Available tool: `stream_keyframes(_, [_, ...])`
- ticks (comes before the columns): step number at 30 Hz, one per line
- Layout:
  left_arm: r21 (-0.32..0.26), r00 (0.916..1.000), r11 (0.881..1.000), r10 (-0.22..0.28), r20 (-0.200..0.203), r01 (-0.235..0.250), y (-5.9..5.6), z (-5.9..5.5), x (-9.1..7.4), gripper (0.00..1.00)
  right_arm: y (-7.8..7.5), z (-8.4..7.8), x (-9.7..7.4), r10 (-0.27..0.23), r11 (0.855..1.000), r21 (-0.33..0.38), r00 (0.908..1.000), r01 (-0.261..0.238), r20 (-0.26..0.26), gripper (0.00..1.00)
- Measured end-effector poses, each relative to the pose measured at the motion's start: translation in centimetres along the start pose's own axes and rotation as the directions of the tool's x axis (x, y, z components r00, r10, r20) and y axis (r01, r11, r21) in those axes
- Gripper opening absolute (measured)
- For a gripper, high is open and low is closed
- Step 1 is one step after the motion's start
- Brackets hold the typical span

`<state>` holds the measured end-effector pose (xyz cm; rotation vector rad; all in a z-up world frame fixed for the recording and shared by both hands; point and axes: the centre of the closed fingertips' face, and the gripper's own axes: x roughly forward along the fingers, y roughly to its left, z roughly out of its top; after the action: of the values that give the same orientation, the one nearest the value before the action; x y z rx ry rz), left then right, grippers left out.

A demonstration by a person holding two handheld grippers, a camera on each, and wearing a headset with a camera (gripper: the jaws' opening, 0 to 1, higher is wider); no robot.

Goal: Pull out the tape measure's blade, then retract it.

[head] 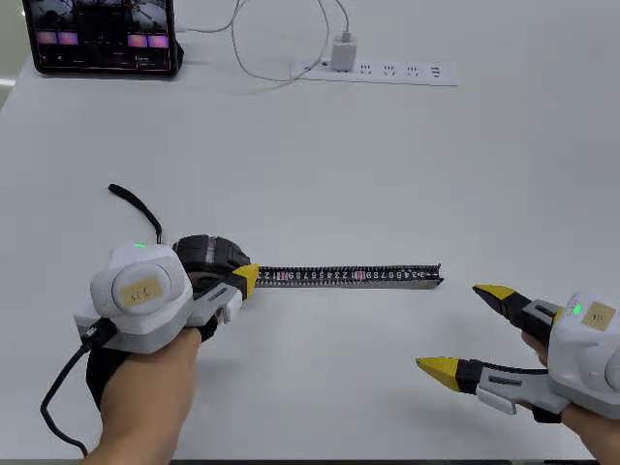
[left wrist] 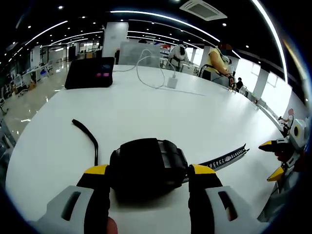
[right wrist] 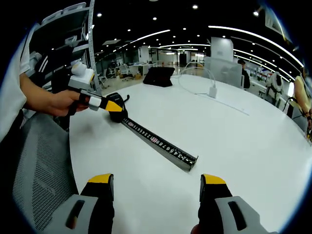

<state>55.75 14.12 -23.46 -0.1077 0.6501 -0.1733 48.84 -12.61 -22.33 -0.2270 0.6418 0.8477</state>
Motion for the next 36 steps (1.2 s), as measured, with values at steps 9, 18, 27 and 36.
stream_keyframes(9, [-0.013,1.0000,1.000,0.001,-0.002,-0.001,0.2,0.0,0.2,0.60,0.0,-0.1,0.0,0.002,1.000,-0.002,1.0000,-0.002,-0.005,0.68])
stream_keyframes(18, [-0.013,1.0000,1.000,-0.003,-0.006,0.003,0.1,0.0,0.2,0.60,-0.2,-0.2,0.2,0.002,1.000,-0.025,0.9998,-0.003,-0.021,0.66])
stream_keyframes(27, [-0.016,0.9999,1.000,-0.005,-0.010,0.005,0.1,0.0,0.1,0.60,-1.4,0.2,0.5,0.018,0.995,-0.096,0.9980,-0.024,-0.061,0.61])
stream_keyframes(36, [-0.017,0.9999,1.000,-0.005,-0.011,0.005,0.0,0.0,0.1,0.60,-2.3,-0.4,0.9,0.078,0.981,-0.167,0.9855,-0.103,-0.151,0.59])
